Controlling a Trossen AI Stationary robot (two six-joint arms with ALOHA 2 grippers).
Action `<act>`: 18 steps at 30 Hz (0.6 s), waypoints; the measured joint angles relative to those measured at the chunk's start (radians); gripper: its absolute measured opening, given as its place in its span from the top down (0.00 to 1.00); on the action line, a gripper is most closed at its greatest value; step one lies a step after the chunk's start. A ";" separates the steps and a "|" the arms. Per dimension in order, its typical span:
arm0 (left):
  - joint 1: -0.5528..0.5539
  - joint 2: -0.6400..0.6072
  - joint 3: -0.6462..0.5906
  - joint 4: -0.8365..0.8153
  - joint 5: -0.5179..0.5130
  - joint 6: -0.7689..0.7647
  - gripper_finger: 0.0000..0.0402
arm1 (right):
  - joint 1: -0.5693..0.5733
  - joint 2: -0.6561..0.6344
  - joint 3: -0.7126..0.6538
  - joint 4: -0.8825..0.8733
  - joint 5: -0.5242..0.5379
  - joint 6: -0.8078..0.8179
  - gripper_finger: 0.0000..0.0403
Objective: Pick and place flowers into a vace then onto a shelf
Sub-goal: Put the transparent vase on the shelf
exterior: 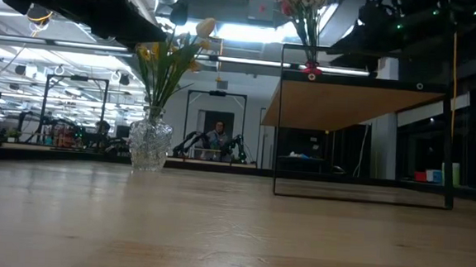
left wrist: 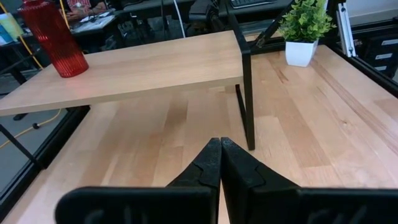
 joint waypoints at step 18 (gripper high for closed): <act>0.000 0.000 0.000 0.000 -0.027 -0.017 0.83 | 0.496 -0.005 0.000 -0.014 0.270 0.039 0.99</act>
